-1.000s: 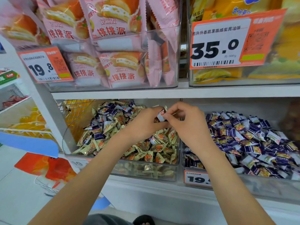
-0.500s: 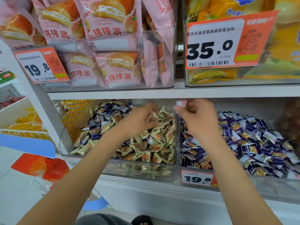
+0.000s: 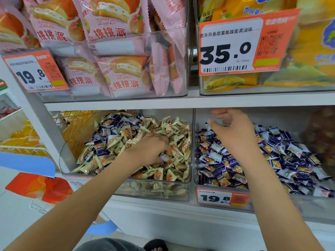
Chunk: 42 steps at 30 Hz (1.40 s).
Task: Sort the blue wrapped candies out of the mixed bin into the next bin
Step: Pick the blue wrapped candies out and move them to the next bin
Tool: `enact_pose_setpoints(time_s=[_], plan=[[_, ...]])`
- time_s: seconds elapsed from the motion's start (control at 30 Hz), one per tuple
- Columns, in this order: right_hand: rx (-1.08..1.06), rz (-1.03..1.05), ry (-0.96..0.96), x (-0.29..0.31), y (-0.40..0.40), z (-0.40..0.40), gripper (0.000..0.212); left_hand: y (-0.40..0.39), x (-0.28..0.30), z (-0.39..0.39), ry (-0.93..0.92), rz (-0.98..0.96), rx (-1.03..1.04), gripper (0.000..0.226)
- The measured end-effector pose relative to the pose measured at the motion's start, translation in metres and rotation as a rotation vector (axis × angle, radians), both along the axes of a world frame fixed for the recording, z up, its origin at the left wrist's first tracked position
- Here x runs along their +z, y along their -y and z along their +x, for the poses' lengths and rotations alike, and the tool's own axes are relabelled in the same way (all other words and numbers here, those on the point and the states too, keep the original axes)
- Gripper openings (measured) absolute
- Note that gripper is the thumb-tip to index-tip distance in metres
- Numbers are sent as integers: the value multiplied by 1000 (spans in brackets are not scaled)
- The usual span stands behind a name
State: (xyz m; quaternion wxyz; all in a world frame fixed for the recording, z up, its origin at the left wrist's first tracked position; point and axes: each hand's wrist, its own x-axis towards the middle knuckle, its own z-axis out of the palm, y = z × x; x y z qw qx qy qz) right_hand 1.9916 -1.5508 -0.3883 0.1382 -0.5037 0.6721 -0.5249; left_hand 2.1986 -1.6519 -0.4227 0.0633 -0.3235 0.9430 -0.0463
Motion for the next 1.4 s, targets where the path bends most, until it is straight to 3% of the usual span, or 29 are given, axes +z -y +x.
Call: enact_pose_setpoints(time_s=[0.1, 0.27, 0.37, 0.43, 0.57, 0.67, 0.73, 0.83, 0.97, 1.1, 1.17, 1.27, 1.4], plan=[[24, 5, 9, 0, 0, 1, 13, 2, 2, 3, -46, 8, 10, 28], [176, -63, -6, 10, -3, 16, 12, -18, 31, 21, -703, -4, 216, 23], [441, -5, -9, 10, -5, 40, 17, -56, 46, 6, -836, 12, 207, 20], [494, 13, -34, 4, -2, 55, 20, -74, 49, -8, -951, 45, 203, 19], [271, -97, -30, 8, 1, 50, 10, -84, 50, 3, -1097, 111, 349, 40], [-38, -10, -172, 7, 0, 14, 14, -91, 36, 54, -1187, 47, 632, 25], [-116, 58, -234, 6, 0, 3, 10, -96, 27, 88, -1264, 9, 794, 14], [-11, -8, -364, 10, 4, 33, 9, -90, 22, 121, -1240, -80, 897, 11], [505, 58, -367, 6, 1, 110, 13, -84, 14, 147, -1001, -47, 905, 8], [812, 160, -518, -12, 19, 168, 35, -88, 11, 149, -955, -31, 809, 17], [799, 153, -598, -24, 30, 184, 35, -87, 10, 150, -924, 16, 772, 14], [736, 201, -560, -30, 37, 183, 19, -85, 9, 155, -891, 111, 777, 10], [623, 233, -534, -17, 33, 160, 16, -84, 10, 160, -905, 148, 785, 3]])
